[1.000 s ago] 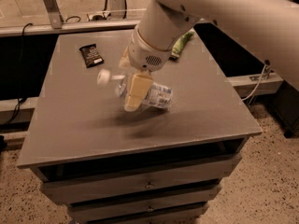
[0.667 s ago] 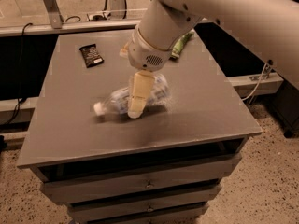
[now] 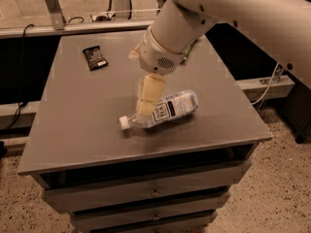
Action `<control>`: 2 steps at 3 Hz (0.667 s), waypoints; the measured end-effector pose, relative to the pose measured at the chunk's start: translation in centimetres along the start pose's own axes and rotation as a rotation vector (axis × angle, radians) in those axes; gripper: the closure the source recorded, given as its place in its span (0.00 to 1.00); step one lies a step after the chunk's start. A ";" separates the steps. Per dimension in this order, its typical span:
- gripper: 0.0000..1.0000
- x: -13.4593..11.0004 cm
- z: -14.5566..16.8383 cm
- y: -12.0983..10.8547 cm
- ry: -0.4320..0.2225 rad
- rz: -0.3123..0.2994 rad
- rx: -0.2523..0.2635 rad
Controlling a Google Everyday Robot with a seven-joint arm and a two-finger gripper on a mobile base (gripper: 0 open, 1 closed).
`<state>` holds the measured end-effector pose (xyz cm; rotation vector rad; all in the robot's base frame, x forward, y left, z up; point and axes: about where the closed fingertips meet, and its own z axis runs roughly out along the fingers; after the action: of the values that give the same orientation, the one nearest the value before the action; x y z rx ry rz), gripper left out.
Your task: Knock blue plastic bottle over
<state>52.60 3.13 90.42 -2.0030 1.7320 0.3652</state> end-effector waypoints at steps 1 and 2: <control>0.00 3.4 -2.1 -0.9 -0.059 0.068 0.020; 0.00 8.2 -5.0 -1.3 -0.123 0.133 0.038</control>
Offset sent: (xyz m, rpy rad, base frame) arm 0.0353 -0.1753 0.0107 0.2370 0.0733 -0.1904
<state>54.78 -6.27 90.95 -1.8047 1.7858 0.4859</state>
